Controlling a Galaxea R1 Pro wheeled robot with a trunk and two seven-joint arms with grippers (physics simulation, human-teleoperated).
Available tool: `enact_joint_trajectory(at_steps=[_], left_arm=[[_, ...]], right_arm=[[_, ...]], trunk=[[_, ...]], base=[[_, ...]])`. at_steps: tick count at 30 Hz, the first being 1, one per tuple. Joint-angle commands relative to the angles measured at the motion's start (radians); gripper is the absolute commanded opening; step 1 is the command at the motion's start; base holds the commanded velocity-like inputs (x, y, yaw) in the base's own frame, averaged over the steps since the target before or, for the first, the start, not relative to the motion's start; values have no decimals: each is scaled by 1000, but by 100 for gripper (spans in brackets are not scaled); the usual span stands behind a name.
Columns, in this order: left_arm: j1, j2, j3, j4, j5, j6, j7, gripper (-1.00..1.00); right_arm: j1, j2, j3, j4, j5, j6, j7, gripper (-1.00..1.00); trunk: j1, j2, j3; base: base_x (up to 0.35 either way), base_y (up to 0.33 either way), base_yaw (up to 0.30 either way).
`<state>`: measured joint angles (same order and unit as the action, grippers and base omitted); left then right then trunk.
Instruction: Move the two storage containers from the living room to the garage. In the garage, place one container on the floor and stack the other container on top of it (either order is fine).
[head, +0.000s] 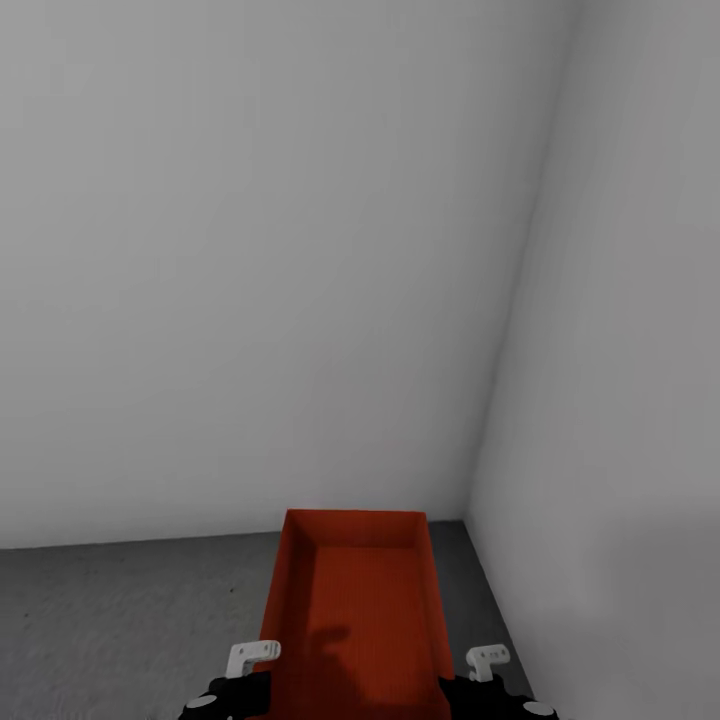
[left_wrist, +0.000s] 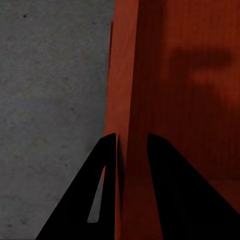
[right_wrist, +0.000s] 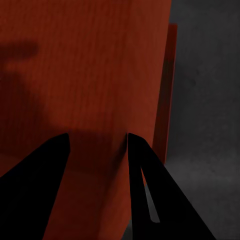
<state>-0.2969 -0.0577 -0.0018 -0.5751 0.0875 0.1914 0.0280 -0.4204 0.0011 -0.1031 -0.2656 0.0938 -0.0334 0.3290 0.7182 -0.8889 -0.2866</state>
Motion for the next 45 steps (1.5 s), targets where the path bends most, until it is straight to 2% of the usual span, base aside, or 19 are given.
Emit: enact_joint_trajectory(at_steps=[1, 35, 43, 45], left_arm=[[-1, -57, 13, -101, -5, 5, -8, -100], [-1, -59, 13, -101, -5, 5, -8, -100], [-1, -59, 13, -101, -5, 5, -8, -100], [-1, -59, 13, -101, -5, 5, -8, -100]], right_arm=[[0, 10, -13, 3, 20, 0, 16, -100], [0, 10, -13, 3, 21, 0, 16, -100], [0, 10, -13, 3, 21, 0, 16, -100], [0, 10, -13, 3, 21, 0, 16, -100]], trunk=[[0, -1, -3], [0, -1, -57], [0, -1, -60], [8, -15, -67]], base=[[0, 0, 0], [0, 0, 0], [0, 0, 0], [0, 0, 0]])
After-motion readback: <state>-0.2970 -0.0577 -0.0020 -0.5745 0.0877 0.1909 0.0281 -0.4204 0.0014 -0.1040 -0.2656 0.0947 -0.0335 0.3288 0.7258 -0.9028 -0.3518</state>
